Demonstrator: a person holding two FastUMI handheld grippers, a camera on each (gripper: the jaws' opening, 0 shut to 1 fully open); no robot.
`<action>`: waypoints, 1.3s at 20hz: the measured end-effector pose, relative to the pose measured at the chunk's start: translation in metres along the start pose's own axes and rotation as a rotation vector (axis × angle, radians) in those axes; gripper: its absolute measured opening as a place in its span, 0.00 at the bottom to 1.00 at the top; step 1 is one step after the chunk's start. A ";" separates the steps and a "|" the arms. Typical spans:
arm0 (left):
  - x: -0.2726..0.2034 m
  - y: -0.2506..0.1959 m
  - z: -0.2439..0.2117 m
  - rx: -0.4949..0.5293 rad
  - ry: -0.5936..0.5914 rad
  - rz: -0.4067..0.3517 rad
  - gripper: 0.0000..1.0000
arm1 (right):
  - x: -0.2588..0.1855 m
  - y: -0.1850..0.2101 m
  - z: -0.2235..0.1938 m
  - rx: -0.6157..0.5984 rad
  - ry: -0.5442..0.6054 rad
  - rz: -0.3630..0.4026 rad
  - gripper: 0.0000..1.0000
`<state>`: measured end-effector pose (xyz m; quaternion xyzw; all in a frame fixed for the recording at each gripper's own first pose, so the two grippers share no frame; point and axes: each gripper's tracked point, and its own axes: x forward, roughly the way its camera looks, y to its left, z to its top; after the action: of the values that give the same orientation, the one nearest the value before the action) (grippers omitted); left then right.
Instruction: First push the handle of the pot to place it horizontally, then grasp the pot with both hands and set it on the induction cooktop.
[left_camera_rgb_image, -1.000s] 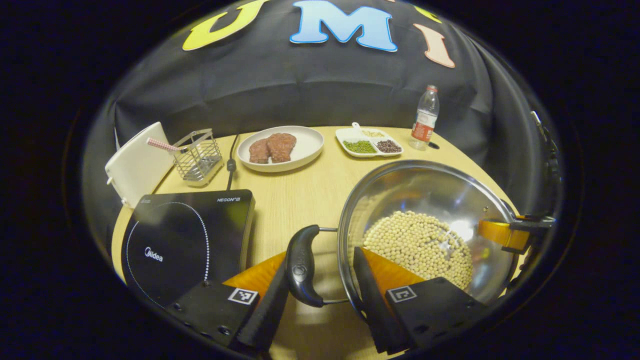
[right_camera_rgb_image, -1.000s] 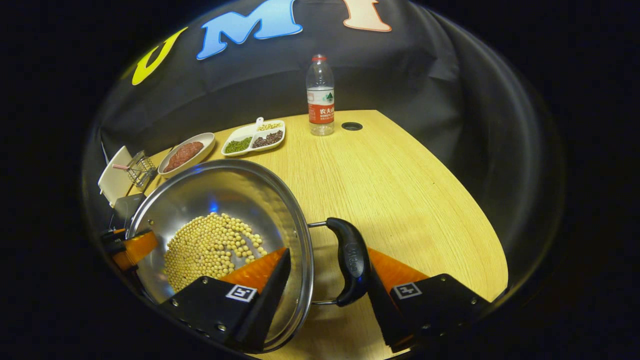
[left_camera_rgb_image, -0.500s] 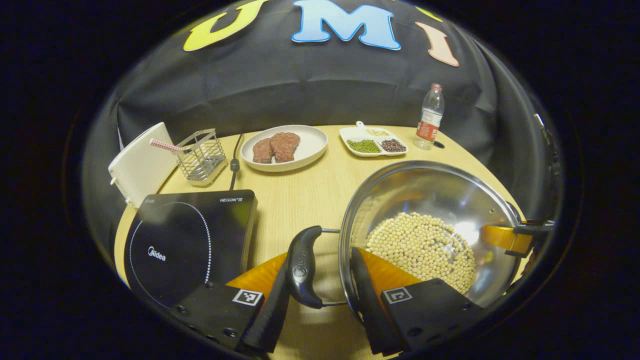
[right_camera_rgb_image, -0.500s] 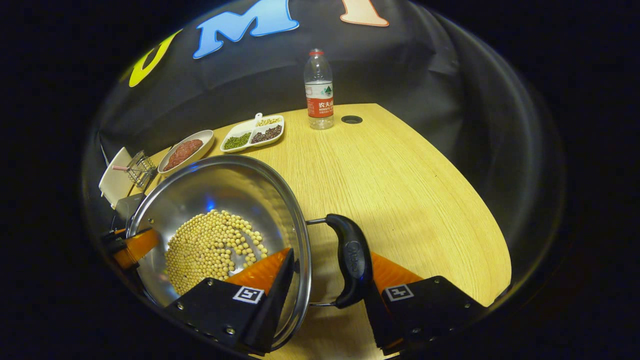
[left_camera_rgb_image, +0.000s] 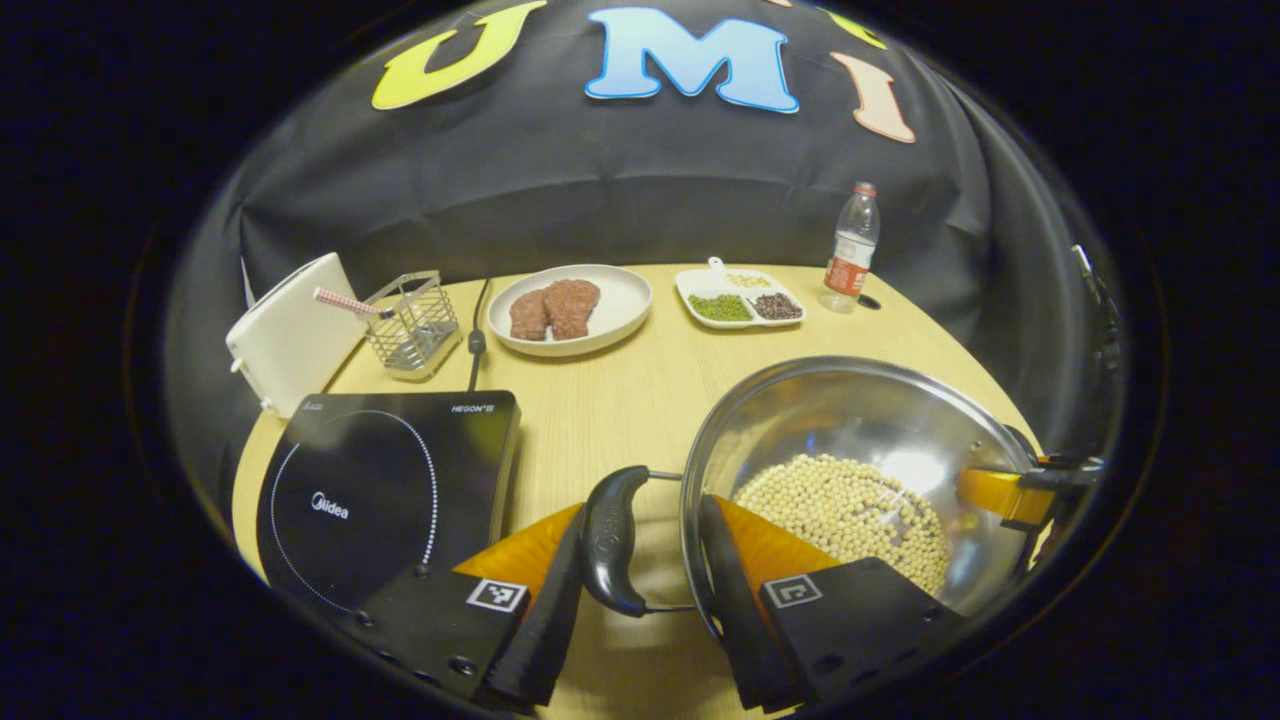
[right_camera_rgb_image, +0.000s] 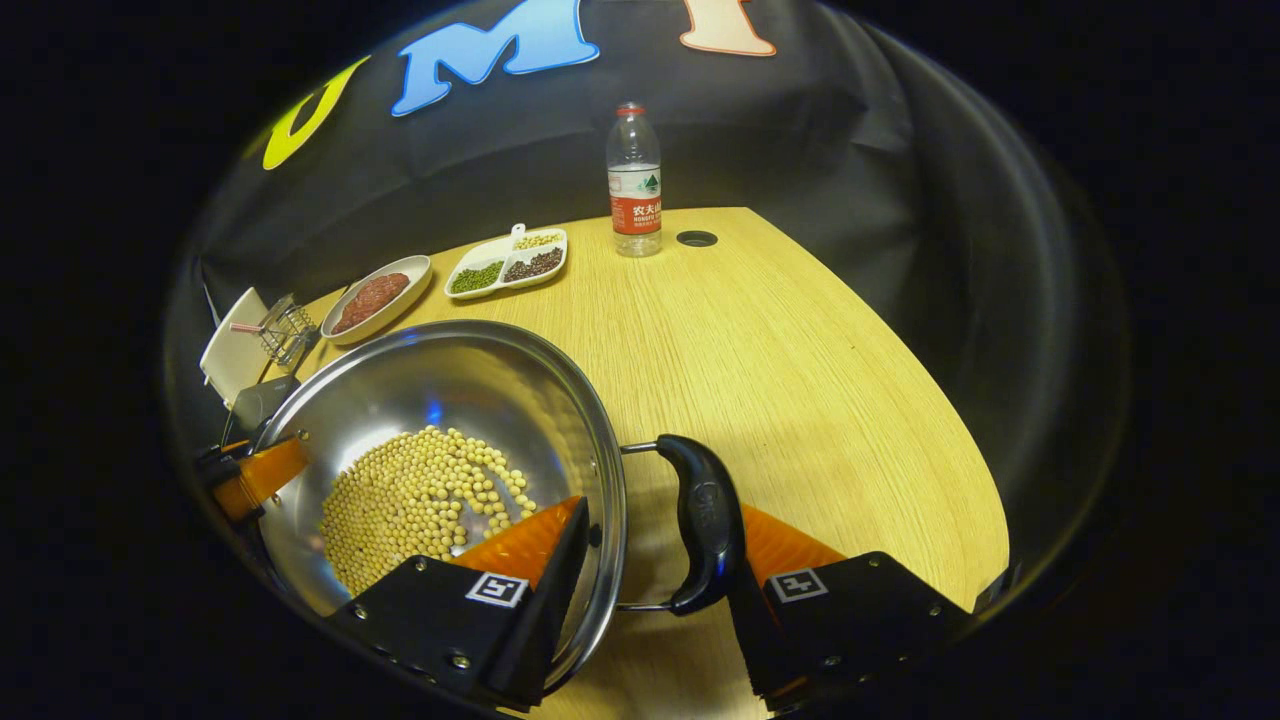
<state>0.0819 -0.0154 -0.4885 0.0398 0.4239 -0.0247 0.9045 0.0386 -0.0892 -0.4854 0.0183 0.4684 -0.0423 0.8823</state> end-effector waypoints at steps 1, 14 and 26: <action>-0.003 0.000 0.002 -0.002 -0.007 0.001 0.71 | -0.001 -0.001 0.000 -0.003 -0.003 0.000 0.73; -0.048 0.007 0.033 -0.005 -0.097 0.007 0.66 | -0.053 0.004 0.024 -0.024 -0.072 0.025 0.73; -0.129 0.084 0.069 -0.053 -0.192 0.058 0.66 | -0.120 0.081 0.063 -0.063 -0.160 0.082 0.73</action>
<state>0.0589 0.0636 -0.3412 0.0256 0.3343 0.0090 0.9421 0.0308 -0.0061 -0.3510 0.0061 0.3963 0.0074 0.9181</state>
